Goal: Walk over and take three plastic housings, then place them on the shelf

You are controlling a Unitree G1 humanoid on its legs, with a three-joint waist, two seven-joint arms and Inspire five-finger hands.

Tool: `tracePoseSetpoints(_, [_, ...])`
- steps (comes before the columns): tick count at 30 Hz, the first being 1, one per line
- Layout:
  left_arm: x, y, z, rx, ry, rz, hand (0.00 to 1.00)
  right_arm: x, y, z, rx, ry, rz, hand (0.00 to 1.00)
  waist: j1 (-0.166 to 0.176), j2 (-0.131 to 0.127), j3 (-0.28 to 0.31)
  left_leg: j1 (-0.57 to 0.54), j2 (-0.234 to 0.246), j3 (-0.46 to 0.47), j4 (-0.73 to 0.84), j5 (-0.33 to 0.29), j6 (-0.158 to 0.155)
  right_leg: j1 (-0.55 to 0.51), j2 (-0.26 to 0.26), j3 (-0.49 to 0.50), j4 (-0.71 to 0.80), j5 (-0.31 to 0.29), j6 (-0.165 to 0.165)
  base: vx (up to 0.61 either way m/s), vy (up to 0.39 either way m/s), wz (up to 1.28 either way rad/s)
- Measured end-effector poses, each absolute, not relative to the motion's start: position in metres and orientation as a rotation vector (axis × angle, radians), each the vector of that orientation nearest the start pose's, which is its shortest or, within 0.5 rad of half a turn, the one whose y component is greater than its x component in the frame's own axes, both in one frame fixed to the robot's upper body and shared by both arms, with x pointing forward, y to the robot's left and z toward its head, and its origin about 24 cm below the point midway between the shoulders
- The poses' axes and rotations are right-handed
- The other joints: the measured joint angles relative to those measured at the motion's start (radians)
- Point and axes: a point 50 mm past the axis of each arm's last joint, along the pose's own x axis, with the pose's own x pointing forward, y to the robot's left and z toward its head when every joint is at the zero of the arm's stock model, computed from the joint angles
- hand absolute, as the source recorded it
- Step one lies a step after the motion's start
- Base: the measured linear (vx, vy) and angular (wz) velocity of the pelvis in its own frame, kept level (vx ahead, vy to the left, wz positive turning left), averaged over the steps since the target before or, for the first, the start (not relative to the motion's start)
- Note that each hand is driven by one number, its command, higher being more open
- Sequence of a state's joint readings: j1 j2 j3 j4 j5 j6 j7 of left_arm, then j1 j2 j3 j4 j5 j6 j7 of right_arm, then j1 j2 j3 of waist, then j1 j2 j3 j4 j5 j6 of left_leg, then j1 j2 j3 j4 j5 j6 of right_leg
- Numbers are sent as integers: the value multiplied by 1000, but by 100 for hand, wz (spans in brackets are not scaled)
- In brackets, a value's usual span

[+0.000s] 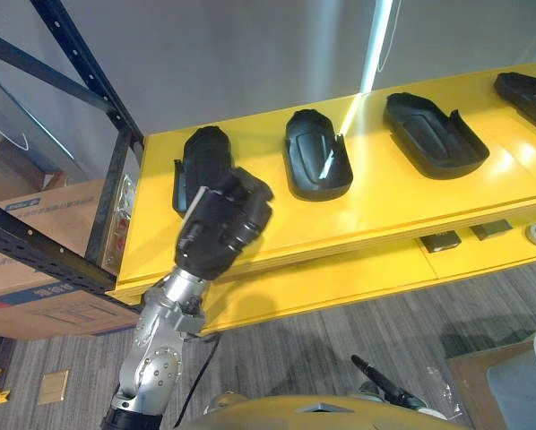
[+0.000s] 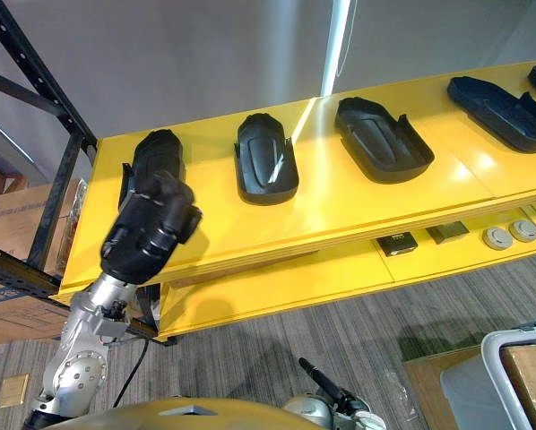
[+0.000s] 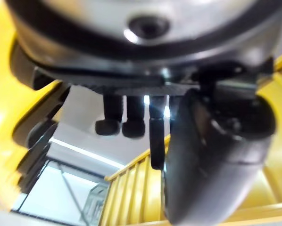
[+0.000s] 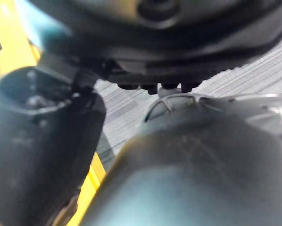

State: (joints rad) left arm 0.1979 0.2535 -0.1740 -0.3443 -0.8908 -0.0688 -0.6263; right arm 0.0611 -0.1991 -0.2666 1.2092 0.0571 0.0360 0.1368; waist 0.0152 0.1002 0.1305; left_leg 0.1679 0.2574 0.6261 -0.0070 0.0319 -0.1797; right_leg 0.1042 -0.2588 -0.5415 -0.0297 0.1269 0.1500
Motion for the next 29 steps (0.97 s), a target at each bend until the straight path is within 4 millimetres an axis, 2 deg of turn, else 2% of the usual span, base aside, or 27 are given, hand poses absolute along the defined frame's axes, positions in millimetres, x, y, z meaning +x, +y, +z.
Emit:
tracePoseSetpoints(3, [188,114,78,-630,-151,-973,0,65,-246,-163,126,1239,-282,100,-2,0,-5,1,-4,6,-13,5,-1,-7,1,3,-3,1,1,18,19,-6])
tracePoseSetpoints(6, [175,95,44,-566,107,-1132,0,72,-245,-162,123,1226,-273,100,-15,-1,-9,12,-4,32,-19,7,-3,-19,4,27,-4,2,1,30,26,-17])
tracePoseSetpoints(10, [165,84,9,-493,355,-1164,0,77,-244,-161,105,1220,-249,100,-26,-1,-12,17,-3,58,-21,7,-3,-35,8,47,-4,4,0,9,15,-17])
tracePoseSetpoints(11, [162,83,2,-489,403,-1152,100,77,-244,-161,103,1222,-247,100,-28,-1,-12,17,-2,60,-21,7,-3,-36,9,49,-4,4,0,0,4,-9])
tracePoseSetpoints(15, [155,83,-29,-486,577,-1017,100,76,-243,-162,94,1243,-249,100,-35,-6,-13,18,-1,61,-20,7,-3,-36,9,49,-4,4,0,0,0,0])
tracePoseSetpoints(18, [153,92,-65,-373,722,-744,100,78,-241,-162,72,1243,-225,100,-39,-20,-14,34,0,63,-19,7,-3,-20,10,49,-7,5,-2,-10,3,-3])
tracePoseSetpoints(20, [148,110,-91,-247,788,-538,100,79,-238,-162,66,1246,-210,100,-41,-31,-21,37,0,61,-19,7,-3,-15,10,46,-9,5,-2,0,0,0])
tracePoseSetpoints(21, [147,115,-95,-227,797,-486,100,80,-237,-162,63,1247,-204,100,-41,-34,-21,38,0,60,-19,7,-3,-14,10,45,-9,6,-2,-23,4,4])
tracePoseSetpoints(23, [142,138,-112,-104,814,-269,100,81,-233,-163,55,1251,-197,100,-38,-46,-13,49,0,48,-19,10,-3,5,9,32,-10,7,0,-29,1,11])
tracePoseSetpoints(25, [138,148,-119,-50,823,-175,100,81,-231,-163,72,1250,-209,100,-34,-55,-8,52,1,43,-19,12,-3,15,9,27,-10,7,0,-26,-1,11])
tracePoseSetpoints(29, [120,181,-136,14,870,118,100,83,-224,-164,93,1244,-203,100,-20,-78,2,59,-1,26,-34,26,-2,29,9,9,-10,7,1,-20,5,9])
